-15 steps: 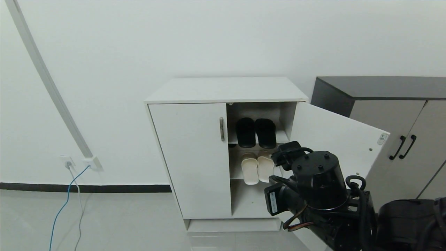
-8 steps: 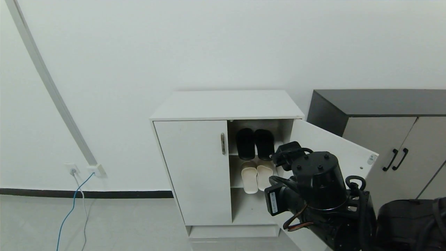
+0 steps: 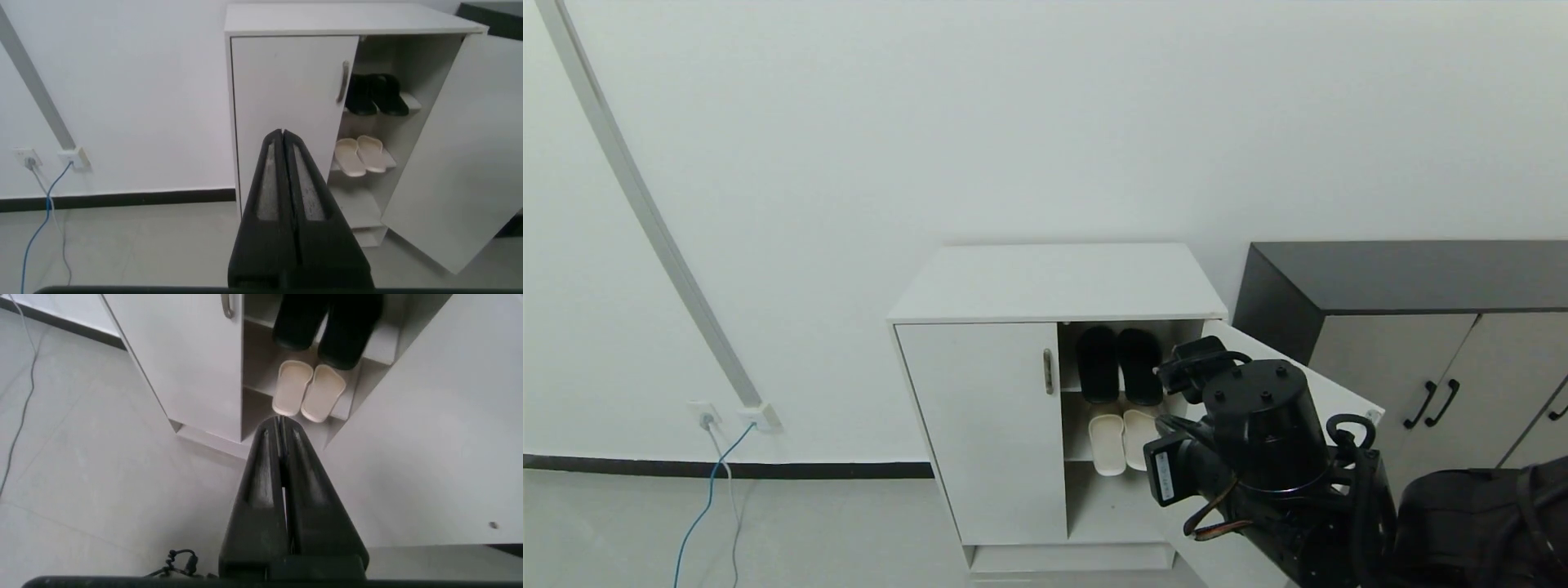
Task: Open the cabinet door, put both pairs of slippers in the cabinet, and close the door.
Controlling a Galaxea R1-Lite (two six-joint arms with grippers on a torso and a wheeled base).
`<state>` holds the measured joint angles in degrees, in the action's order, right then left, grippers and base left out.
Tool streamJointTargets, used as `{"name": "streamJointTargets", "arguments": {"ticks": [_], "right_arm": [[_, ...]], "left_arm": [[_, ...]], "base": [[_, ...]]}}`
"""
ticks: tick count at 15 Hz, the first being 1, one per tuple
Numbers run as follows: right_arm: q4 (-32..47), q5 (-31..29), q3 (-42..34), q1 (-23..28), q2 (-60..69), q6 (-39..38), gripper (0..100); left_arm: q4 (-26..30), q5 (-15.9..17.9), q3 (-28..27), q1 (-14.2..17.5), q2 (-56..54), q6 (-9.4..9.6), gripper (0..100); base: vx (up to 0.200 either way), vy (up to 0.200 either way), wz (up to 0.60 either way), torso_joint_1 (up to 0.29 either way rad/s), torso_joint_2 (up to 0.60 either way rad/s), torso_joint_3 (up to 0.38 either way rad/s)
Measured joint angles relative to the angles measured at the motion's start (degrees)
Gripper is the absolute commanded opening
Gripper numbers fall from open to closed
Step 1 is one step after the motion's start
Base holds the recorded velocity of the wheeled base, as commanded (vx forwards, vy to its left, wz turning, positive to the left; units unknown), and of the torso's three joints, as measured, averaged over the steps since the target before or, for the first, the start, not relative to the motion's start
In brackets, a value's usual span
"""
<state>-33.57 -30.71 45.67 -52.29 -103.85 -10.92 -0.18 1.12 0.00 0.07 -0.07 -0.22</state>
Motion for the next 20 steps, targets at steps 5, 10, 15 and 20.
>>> {"name": "streamJointTargets", "arguments": {"ticks": [5, 10, 15, 20], "right_arm": [[0.05, 0.13, -0.20, 0.04, 0.02, 0.69, 0], [0.10, 0.13, -0.30, 0.48, -0.04, 0.74, 0], [0.07, 0.13, -0.38, 0.85, -0.04, 0.72, 0], [0.05, 0.22, -0.38, 1.94, -0.04, 0.94, 0]], "left_arm": [[0.02, 0.02, 0.00, 0.00, 0.00, 0.06, 0], [0.02, 0.10, 0.00, -0.02, 0.00, 0.15, 0], [0.05, 0.10, -0.02, -0.02, 0.00, 0.15, 0], [0.05, 0.11, 0.00, -0.05, 0.00, 0.15, 0]], "base": [[0.000, 0.000, 0.00, 0.032, -0.06, -0.031], [0.000, 0.000, -0.36, 0.002, 0.00, 0.002], [0.000, 0.000, -0.60, 0.002, 0.00, 0.001], [0.000, 0.000, 0.00, 0.000, 0.00, 0.000]]}}
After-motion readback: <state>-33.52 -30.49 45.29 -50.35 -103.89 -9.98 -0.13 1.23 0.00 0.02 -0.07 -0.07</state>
